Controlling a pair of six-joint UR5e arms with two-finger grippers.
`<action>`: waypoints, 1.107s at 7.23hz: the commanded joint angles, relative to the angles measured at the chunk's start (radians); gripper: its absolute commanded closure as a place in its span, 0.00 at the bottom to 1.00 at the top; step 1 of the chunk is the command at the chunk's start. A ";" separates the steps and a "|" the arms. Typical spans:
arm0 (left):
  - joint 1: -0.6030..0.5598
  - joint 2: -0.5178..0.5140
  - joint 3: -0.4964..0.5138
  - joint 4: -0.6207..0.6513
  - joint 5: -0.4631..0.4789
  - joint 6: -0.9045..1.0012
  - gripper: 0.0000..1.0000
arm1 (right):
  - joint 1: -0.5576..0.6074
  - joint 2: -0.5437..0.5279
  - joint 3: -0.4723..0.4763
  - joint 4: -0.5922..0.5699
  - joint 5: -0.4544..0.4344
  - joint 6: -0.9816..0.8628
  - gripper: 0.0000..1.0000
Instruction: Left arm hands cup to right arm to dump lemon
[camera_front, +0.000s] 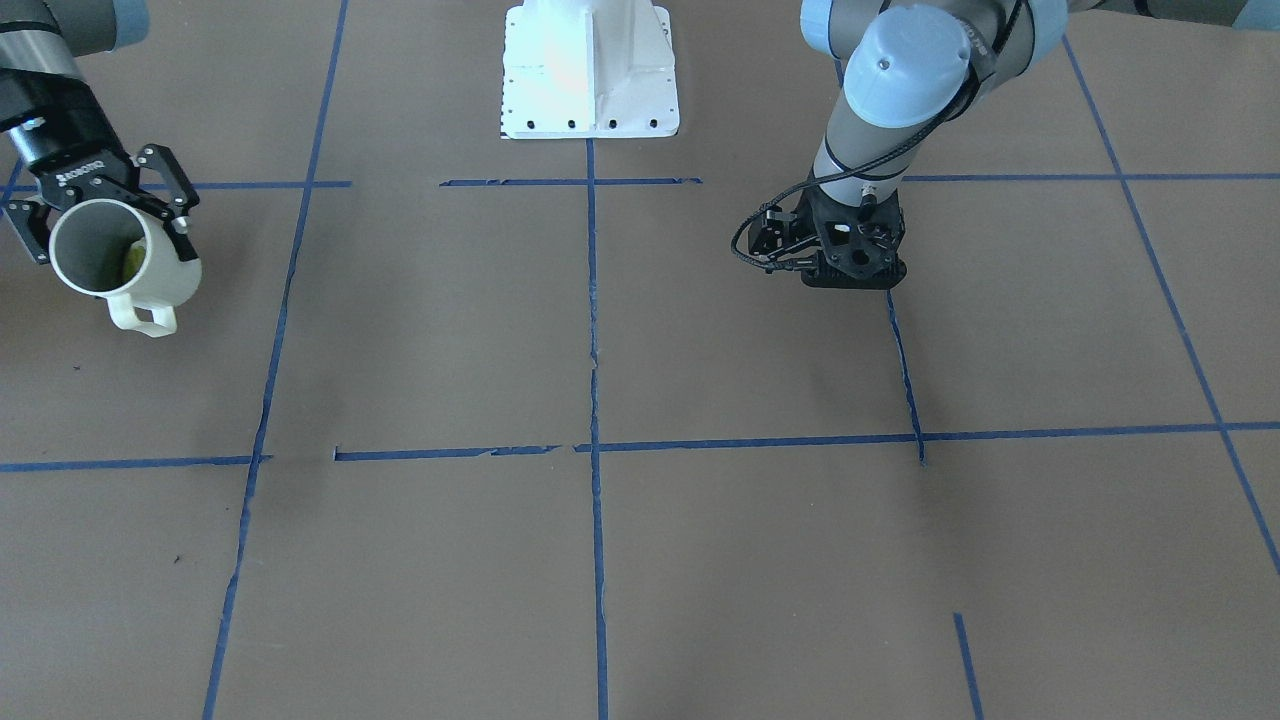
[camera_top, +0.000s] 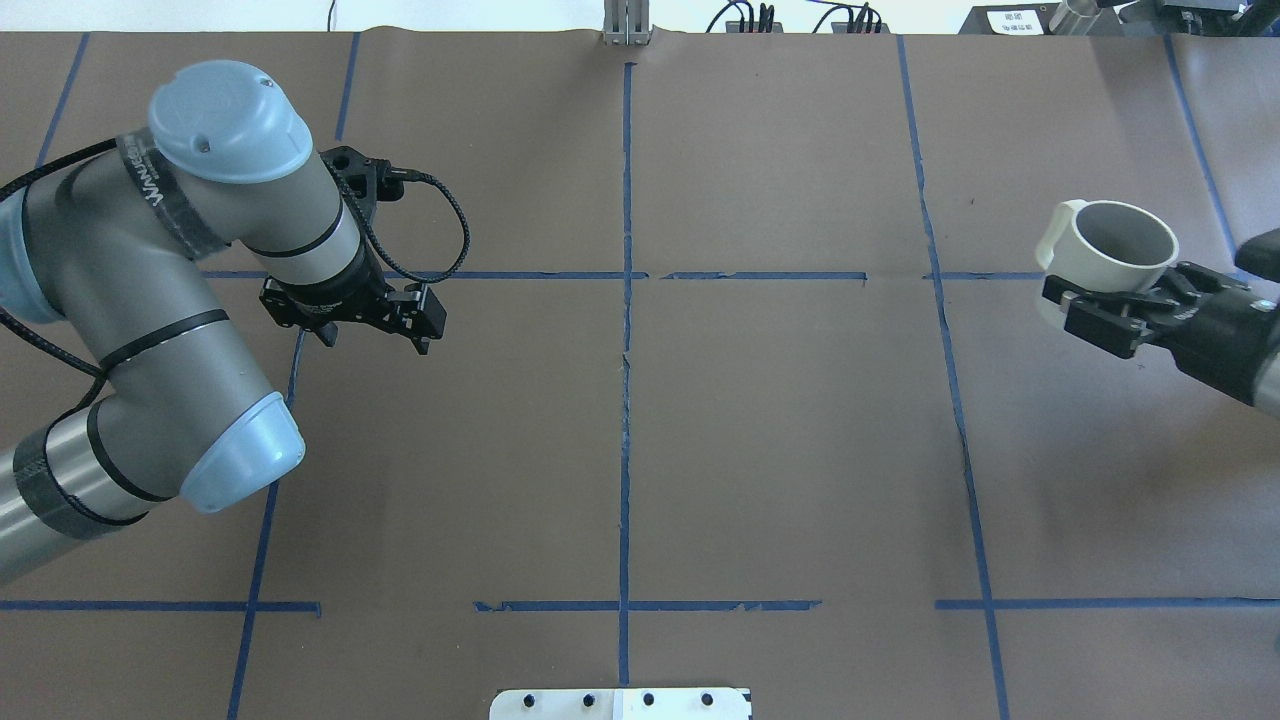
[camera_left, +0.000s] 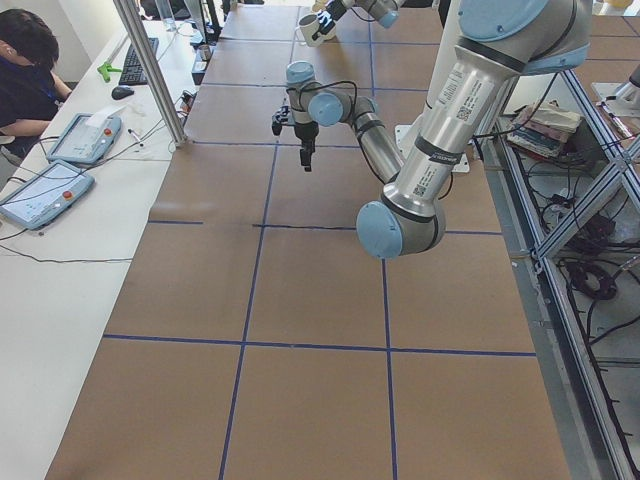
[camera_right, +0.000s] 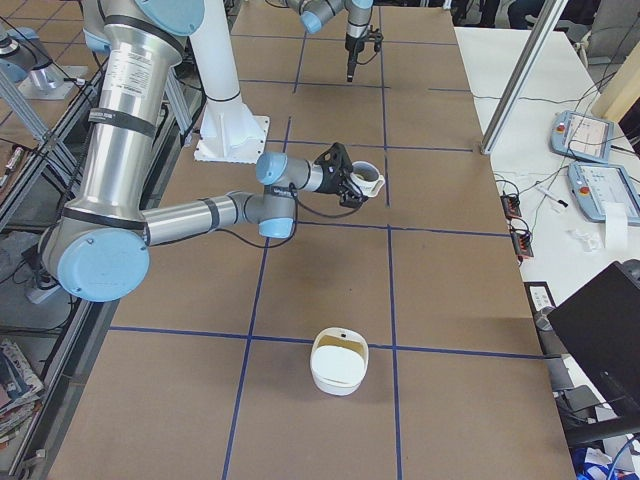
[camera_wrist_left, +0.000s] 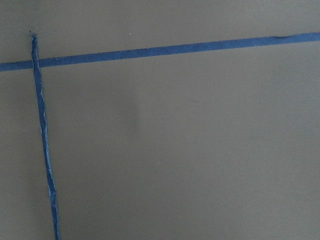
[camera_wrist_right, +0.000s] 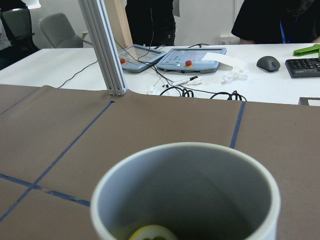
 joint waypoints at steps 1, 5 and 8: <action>0.004 -0.007 0.000 -0.003 0.004 -0.080 0.00 | 0.072 -0.109 -0.224 0.365 0.002 0.024 0.75; 0.023 -0.013 -0.001 -0.003 0.005 -0.087 0.00 | 0.166 -0.110 -0.593 0.909 -0.004 0.492 0.75; 0.029 -0.016 -0.009 -0.003 0.005 -0.103 0.00 | 0.209 -0.073 -0.594 0.912 -0.005 0.893 0.75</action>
